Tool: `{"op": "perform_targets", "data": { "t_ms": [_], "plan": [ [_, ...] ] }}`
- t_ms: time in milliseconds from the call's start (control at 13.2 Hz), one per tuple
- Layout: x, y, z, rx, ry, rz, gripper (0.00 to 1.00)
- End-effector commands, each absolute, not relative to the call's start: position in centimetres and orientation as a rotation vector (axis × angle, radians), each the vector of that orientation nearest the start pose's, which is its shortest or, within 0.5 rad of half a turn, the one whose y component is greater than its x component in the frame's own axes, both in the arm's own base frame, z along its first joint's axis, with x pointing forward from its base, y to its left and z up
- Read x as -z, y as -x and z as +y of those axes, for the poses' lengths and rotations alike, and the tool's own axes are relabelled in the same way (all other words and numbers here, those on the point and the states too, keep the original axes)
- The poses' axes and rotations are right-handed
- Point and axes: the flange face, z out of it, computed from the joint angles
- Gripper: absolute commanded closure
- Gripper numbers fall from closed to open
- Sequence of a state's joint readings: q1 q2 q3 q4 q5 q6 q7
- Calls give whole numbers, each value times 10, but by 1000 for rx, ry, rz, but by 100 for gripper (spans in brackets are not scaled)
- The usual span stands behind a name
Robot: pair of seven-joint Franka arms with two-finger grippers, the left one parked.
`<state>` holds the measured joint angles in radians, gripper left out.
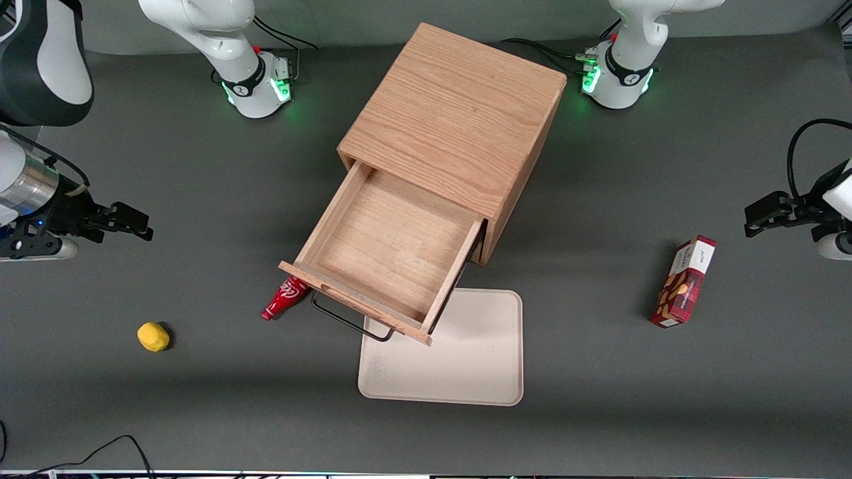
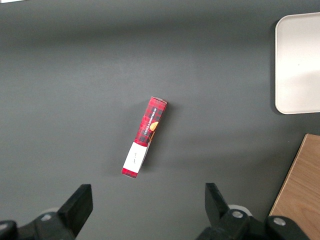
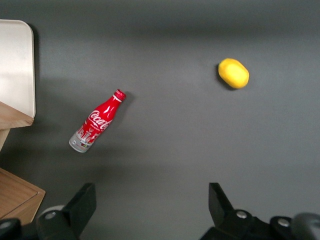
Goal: Open upper drawer
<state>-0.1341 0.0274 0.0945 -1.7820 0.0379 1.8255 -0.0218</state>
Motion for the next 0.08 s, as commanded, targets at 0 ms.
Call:
{"op": "perform_targets", "data": {
  "t_ms": [0],
  "plan": [
    [-542,-580,-6,17,3097,65,0]
  ]
}}
